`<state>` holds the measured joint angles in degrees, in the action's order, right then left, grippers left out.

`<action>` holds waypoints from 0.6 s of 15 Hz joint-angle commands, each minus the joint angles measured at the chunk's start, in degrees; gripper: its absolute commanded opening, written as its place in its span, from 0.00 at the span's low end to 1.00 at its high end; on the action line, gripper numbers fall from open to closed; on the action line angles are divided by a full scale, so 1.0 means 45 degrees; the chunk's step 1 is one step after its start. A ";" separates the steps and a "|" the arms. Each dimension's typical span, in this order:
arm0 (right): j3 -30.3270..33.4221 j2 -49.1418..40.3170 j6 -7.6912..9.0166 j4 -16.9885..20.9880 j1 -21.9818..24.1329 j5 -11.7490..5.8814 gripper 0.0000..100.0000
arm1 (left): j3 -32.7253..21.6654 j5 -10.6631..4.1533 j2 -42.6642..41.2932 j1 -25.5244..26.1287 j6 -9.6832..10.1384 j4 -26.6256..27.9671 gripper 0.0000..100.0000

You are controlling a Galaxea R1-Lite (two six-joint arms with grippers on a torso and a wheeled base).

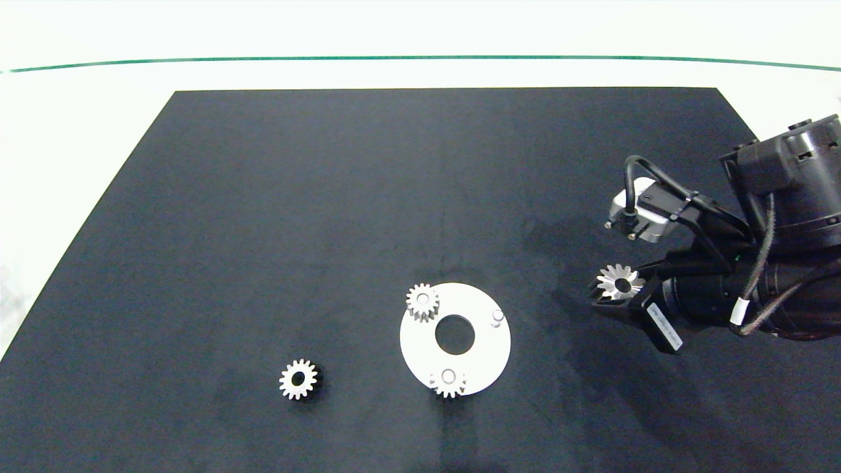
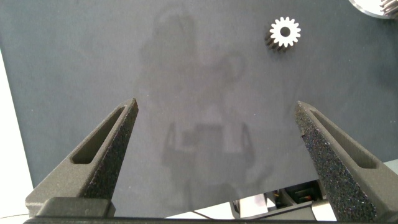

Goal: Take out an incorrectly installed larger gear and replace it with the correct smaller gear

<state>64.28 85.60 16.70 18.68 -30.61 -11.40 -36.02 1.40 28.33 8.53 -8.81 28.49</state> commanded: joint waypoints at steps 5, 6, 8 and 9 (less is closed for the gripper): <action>-0.0867 -0.0097 0.0000 -0.0088 0.2603 0.1420 0.25 | -0.0003 -0.0019 -0.0007 -0.0002 -0.0053 0.0036 1.00; -0.0886 0.0079 0.0000 -0.0244 0.2916 0.1439 0.25 | 0.0017 -0.0019 -0.0007 -0.0002 -0.0053 0.0036 1.00; -0.1160 0.0391 0.0000 -0.1025 0.3345 0.1420 0.25 | 0.0036 -0.0019 -0.0007 -0.0002 -0.0053 0.0036 1.00; -0.1433 0.0489 0.0019 -0.1514 0.3463 0.1400 0.25 | 0.0036 -0.0019 -0.0007 -0.0002 -0.0053 0.0036 1.00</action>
<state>58.90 86.54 16.62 12.03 -15.96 -4.95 -35.89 1.32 28.25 8.53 -9.01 28.50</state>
